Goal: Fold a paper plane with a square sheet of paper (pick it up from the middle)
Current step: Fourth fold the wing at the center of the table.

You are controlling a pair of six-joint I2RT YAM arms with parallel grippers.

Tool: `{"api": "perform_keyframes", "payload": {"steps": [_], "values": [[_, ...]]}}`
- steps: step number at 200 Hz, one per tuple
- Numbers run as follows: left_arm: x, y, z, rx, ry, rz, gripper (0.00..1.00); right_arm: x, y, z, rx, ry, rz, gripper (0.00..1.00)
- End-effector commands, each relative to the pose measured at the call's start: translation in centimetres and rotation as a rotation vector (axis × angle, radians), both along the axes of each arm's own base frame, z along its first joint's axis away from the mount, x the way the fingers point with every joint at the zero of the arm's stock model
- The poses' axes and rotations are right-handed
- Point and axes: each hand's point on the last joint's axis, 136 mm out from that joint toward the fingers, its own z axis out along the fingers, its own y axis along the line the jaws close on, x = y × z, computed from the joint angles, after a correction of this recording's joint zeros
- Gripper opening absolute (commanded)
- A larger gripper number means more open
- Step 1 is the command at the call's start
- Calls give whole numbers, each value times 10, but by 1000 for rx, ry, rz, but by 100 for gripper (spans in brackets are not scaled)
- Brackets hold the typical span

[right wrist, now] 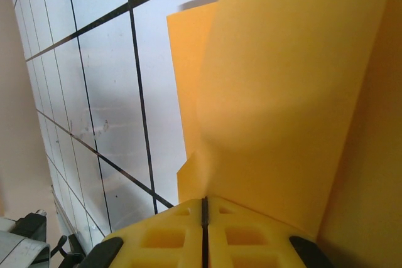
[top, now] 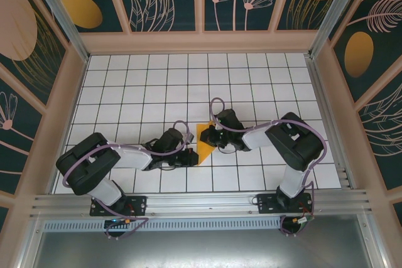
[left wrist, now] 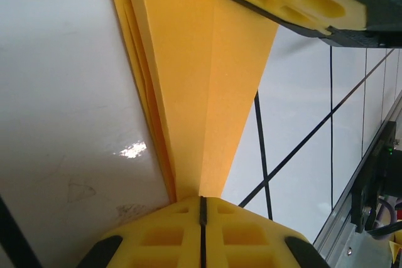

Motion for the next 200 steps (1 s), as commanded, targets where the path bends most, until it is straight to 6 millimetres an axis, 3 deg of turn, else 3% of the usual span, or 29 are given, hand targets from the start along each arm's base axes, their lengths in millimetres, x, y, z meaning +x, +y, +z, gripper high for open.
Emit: {"api": "perform_keyframes", "payload": {"steps": [1,30,61,85,107,126,168,200], "values": [[-32,25,-31,106,124,-37,8,-25,-39,-64,-236,125,-33,10],[-35,18,-8,37,107,-59,9,-25,-40,-64,-247,125,-34,10],[-36,34,-3,141,86,-64,8,-24,-40,-65,-250,126,-32,10],[-22,28,29,72,-12,-26,8,-24,-39,-64,-247,126,-34,10],[3,18,61,19,-119,40,10,-24,-39,-64,-249,125,-34,10],[18,3,74,-25,-158,52,10,-24,-39,-65,-248,127,-34,10],[29,-25,54,-67,-128,8,10,-25,-38,-66,-247,128,-35,10],[35,-19,24,22,-103,40,10,-26,-39,-67,-246,133,-37,10]]}}
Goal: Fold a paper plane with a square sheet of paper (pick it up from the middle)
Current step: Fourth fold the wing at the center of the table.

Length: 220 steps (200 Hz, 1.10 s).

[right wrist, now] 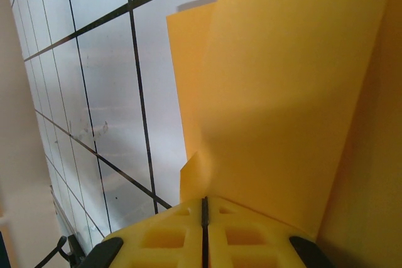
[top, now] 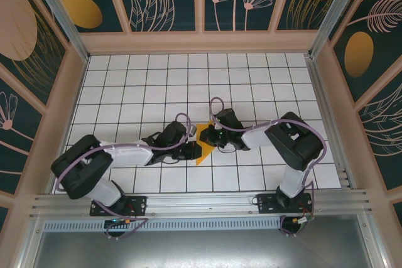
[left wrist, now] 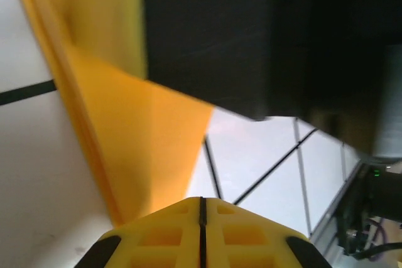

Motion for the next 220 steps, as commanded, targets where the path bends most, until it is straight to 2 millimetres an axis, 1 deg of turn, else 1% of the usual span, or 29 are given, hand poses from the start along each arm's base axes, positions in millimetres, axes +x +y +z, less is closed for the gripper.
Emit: {"api": "perform_keyframes", "payload": {"steps": [1,16,35,64,77,85,112,136,152,167,182,190,207,220], "values": [[10,-7,-1,-6,-25,16,9,-26,-40,-67,-240,126,-39,10],[2,-2,-17,23,19,5,9,-26,-40,-66,-240,124,-36,10],[-15,2,-33,32,85,-35,9,-25,-40,-67,-244,124,-35,10],[-38,36,-62,214,155,-45,9,-26,-41,-68,-251,128,-39,10],[-50,45,-68,259,177,-66,9,-26,-41,-69,-254,130,-39,10],[-56,47,-69,264,187,-80,9,-26,-41,-69,-255,130,-39,10],[-74,41,-61,248,195,-133,9,-26,-41,-71,-257,135,-41,10],[-85,51,-55,242,197,-124,10,-26,-43,-70,-267,133,-42,10],[-89,58,-54,249,198,-120,10,-26,-42,-70,-266,134,-40,10],[-90,60,-54,252,199,-114,10,-26,-42,-70,-264,135,-41,10],[-83,56,-44,227,169,-96,8,-26,-41,-69,-256,133,-40,10],[-76,50,-33,198,132,-84,9,-26,-40,-69,-255,132,-40,10],[-53,41,-5,151,23,-22,8,-25,-40,-68,-253,132,-43,10],[-37,34,16,109,-50,24,9,-26,-40,-68,-246,137,-53,10]]}}
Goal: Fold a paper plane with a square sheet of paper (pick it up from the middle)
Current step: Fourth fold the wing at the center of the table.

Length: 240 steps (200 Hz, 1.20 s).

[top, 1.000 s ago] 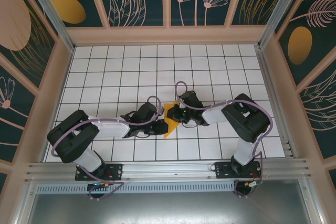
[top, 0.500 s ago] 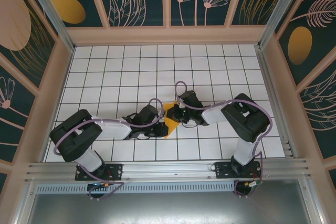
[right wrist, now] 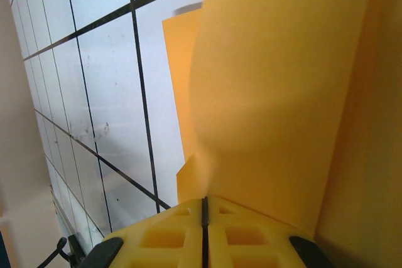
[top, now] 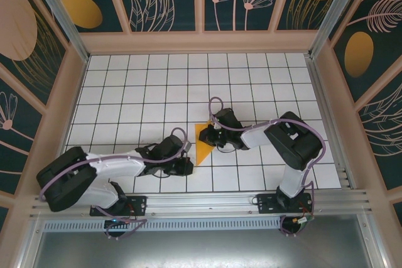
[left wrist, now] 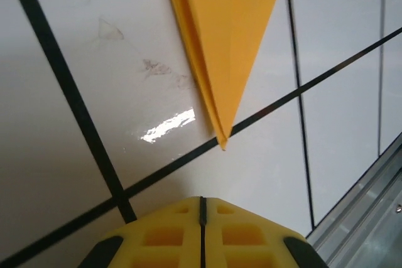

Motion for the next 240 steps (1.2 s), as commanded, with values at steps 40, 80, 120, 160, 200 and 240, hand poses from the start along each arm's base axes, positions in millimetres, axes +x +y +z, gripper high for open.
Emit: {"api": "perform_keyframes", "payload": {"steps": [40,80,120,160,200,240], "values": [[55,-26,55,-114,-208,151,10,-31,-42,-69,-190,177,-139,10],[69,-32,32,-60,-205,174,7,-40,-42,-73,-146,232,-234,10],[86,-24,15,-16,-217,244,7,-40,-38,-69,-144,220,-230,10],[92,-26,3,-19,-199,255,8,-38,-39,-66,-148,207,-224,10],[84,-9,-24,86,-153,259,6,-33,-36,-58,-165,173,-204,11],[64,20,-50,184,-99,279,0,-13,-28,-25,-145,49,-152,13]]}}
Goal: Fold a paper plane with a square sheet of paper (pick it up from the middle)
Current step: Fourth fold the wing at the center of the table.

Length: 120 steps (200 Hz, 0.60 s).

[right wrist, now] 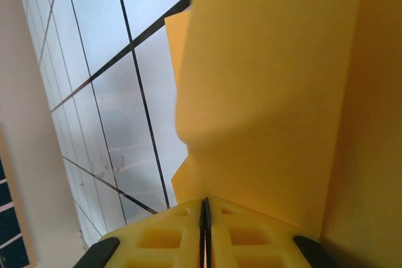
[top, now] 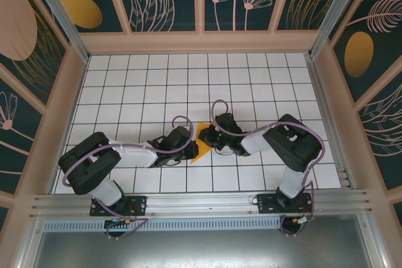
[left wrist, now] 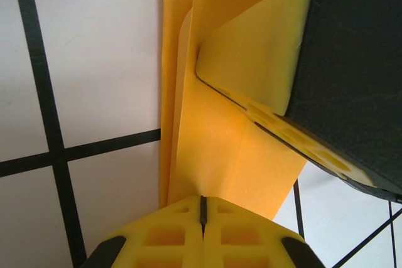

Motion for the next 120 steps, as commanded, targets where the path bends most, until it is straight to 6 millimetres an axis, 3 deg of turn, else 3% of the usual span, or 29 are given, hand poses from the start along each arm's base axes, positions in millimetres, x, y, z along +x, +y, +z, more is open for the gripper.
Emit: {"api": "perform_keyframes", "payload": {"steps": [1,34,62,87,120], "values": [[-20,38,-38,145,88,43,0,-17,-28,-27,-184,45,36,13],[-20,41,-36,159,78,41,0,7,-38,10,-131,-67,24,14],[-20,38,-38,156,82,24,0,7,-31,39,-80,-155,92,13],[-20,36,-39,152,85,17,0,-4,-19,42,-55,-157,144,11],[-21,35,-39,155,87,11,0,-11,-3,25,-89,-128,176,9]]}}
